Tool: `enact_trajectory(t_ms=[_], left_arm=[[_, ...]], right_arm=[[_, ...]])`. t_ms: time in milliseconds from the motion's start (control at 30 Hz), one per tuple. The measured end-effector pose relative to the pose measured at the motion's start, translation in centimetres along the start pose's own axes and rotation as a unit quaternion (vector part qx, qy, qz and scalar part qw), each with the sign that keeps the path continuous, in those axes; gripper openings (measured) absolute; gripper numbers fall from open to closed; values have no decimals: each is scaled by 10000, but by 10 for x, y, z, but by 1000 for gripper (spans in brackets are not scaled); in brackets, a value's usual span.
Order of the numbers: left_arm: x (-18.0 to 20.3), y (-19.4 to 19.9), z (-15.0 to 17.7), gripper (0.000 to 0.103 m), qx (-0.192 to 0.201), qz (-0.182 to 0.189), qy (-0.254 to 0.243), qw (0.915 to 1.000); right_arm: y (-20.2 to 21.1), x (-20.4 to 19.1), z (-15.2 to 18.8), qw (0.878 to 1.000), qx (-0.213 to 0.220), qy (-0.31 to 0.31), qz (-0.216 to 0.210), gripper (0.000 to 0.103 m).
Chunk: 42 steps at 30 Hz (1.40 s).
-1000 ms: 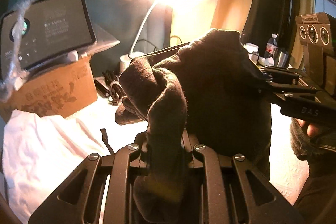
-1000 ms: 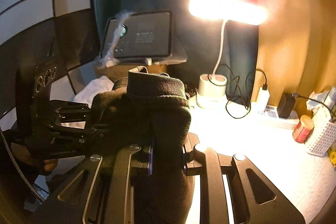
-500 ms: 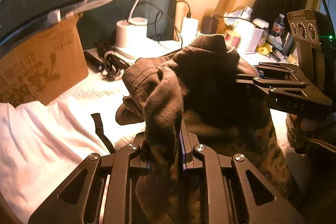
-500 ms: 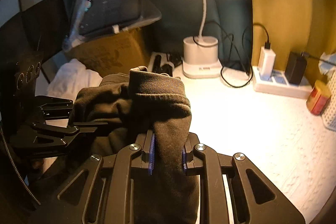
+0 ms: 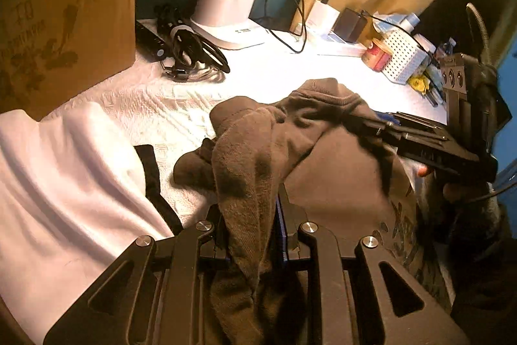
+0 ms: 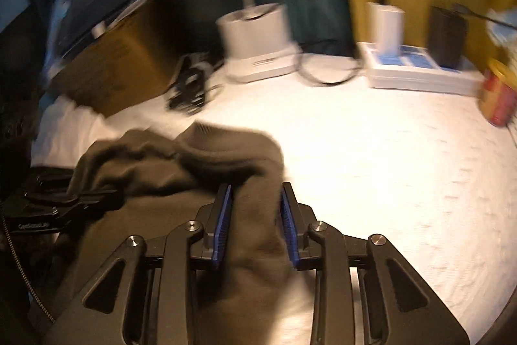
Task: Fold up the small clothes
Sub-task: 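Lower the held shirt onto the bed with both tools, then open both tools and release the folded shirt on the bed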
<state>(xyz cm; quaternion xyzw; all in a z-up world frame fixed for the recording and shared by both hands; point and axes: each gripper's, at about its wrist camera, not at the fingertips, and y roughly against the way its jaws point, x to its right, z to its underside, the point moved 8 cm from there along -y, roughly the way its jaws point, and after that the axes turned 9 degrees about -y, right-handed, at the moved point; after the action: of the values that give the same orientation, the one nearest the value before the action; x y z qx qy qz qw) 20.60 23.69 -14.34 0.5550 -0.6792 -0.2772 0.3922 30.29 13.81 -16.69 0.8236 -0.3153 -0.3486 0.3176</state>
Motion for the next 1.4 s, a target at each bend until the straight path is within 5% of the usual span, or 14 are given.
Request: enact_trajectory(t_ms=[333, 633, 800, 1100, 1400], left_arm=[[-11, 12, -13, 23, 350, -502, 62, 9981], [-43, 4, -24, 24, 200, -1164, -108, 9929], [-47, 16, -20, 24, 203, -1435, -127, 9894], [-22, 53, -5, 24, 495, -1165, 49, 9919], [18, 51, 27, 27, 293, -907, 25, 9954]], right_arm=[[-13, 22, -15, 9998, -72, -193, 34, 35], [0, 24, -9, 9995, 56, -224, 204, 35], [6, 30, 0, 9984, 114, -144, 541, 52], [33, 32, 19, 9974, 222, -177, 670, 52], [56, 16, 50, 9980, 215, -112, 577, 52]])
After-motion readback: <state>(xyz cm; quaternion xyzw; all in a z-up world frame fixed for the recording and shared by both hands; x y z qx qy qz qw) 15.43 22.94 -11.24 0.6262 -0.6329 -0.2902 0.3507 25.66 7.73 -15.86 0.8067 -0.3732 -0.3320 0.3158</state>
